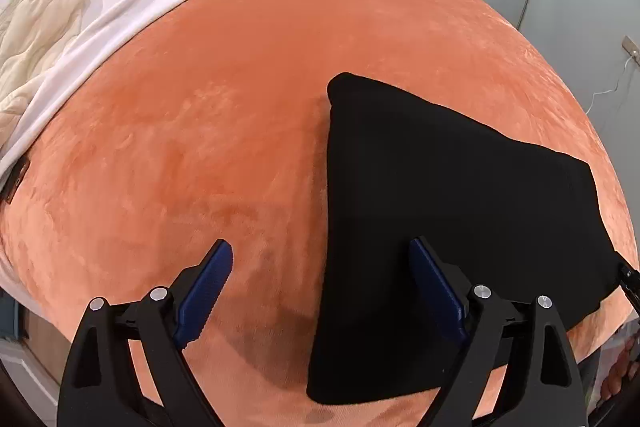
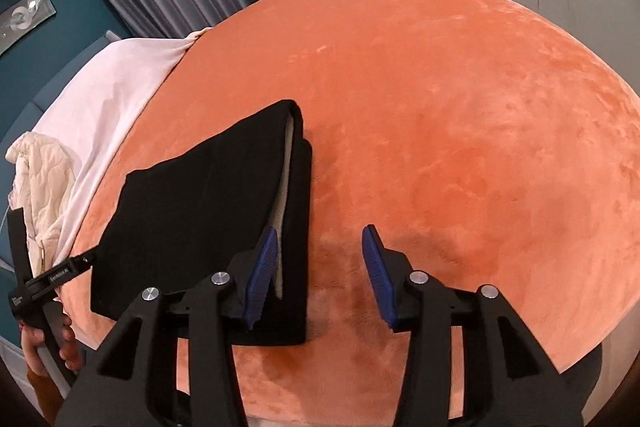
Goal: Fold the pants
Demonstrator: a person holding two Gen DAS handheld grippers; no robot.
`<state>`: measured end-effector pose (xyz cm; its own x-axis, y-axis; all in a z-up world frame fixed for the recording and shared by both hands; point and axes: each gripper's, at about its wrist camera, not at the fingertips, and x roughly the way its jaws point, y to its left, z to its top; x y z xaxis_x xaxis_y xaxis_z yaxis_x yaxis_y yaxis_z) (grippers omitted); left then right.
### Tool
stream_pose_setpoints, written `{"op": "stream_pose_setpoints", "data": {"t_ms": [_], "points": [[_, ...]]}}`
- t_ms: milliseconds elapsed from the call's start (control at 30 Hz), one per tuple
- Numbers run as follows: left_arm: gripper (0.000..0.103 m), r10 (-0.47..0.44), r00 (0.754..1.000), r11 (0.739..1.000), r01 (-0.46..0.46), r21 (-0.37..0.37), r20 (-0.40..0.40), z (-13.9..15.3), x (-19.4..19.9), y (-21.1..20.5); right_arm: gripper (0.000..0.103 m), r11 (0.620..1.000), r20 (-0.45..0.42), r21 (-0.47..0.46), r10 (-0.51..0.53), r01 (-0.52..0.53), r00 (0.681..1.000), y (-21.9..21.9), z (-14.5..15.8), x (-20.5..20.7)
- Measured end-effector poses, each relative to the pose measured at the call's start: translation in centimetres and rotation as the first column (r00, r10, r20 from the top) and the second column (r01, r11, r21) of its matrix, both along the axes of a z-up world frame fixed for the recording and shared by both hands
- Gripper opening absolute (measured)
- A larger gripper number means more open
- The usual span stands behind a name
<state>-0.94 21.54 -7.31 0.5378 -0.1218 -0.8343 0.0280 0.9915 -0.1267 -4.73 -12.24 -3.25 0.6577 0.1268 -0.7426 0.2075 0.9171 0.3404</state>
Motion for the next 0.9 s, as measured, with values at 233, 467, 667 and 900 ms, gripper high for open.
{"op": "stream_pose_setpoints", "data": {"t_ms": [233, 467, 667, 900], "points": [[0.087, 0.002, 1.0, 1.0, -0.002, -0.008, -0.011, -0.1, -0.8, -0.6, 0.045, 1.0, 0.005, 0.008, -0.003, 0.003, 1.0, -1.1, 0.0, -1.4], [0.087, -0.202, 0.952, 0.839, 0.047, -0.542, -0.23, -3.4, -0.9, 2.3, 0.073, 0.987, 0.009, 0.158, 0.017, -0.019, 1.0, -2.2, -0.2, -2.7], [0.091, -0.225, 0.94, 0.719, -0.017, -0.695, -0.256, -5.4, -0.1, 4.1, 0.082, 0.913, -0.028, 0.405, 0.053, -0.037, 0.998, -3.5, -2.6, -2.6], [0.091, -0.24, 0.941, 0.596, -0.052, -0.802, -0.24, -6.0, 0.3, 5.3, 0.088, 0.825, 0.014, 0.56, 0.081, -0.075, 0.997, -3.3, -3.2, -3.2]]}}
